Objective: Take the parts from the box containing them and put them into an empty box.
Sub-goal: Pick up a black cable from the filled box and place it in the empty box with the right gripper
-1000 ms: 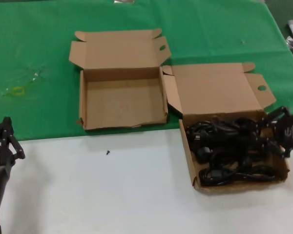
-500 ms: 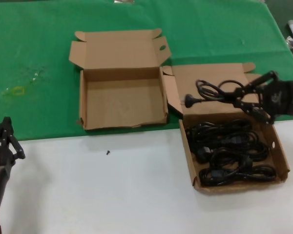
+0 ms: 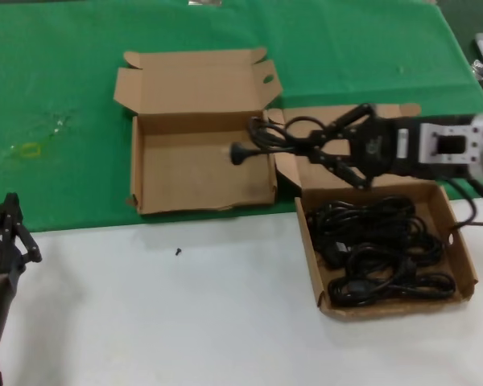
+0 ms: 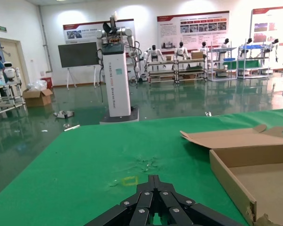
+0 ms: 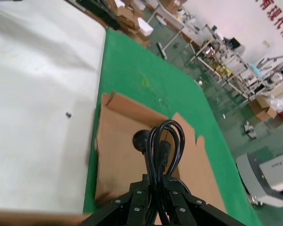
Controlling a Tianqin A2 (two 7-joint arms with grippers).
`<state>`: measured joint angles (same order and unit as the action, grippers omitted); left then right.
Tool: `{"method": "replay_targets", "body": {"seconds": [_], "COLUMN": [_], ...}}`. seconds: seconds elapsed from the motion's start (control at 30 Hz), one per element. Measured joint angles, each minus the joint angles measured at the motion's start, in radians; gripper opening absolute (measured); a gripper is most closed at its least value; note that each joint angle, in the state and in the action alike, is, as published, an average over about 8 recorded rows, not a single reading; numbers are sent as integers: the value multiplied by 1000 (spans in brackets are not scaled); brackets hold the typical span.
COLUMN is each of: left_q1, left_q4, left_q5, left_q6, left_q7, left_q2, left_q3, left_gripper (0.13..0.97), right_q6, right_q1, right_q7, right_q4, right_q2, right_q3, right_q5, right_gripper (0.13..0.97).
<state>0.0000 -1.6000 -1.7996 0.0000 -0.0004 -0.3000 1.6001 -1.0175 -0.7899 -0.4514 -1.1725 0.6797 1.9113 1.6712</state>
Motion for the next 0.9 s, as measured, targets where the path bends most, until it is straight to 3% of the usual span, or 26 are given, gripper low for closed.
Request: {"method": "replay_targets", "body": {"seconds": [0.47,0.9], "left_q1": [0,0], "left_q4": [0,0], "left_q5": [0,0], "left_q6": [0,0], "left_q7": [0,0], "left_q2": [0,0], "left_q3": [0,0], "left_gripper": [143,143], "right_q6": [42,67], "right_q1": [-141,-316], "right_q7": [-85,-312], "right_q4": [205,618], "right_q2": [-216,-429], "right_q3": [82,88], "right_q5": [-55,-60], "right_gripper": [192,191]}}
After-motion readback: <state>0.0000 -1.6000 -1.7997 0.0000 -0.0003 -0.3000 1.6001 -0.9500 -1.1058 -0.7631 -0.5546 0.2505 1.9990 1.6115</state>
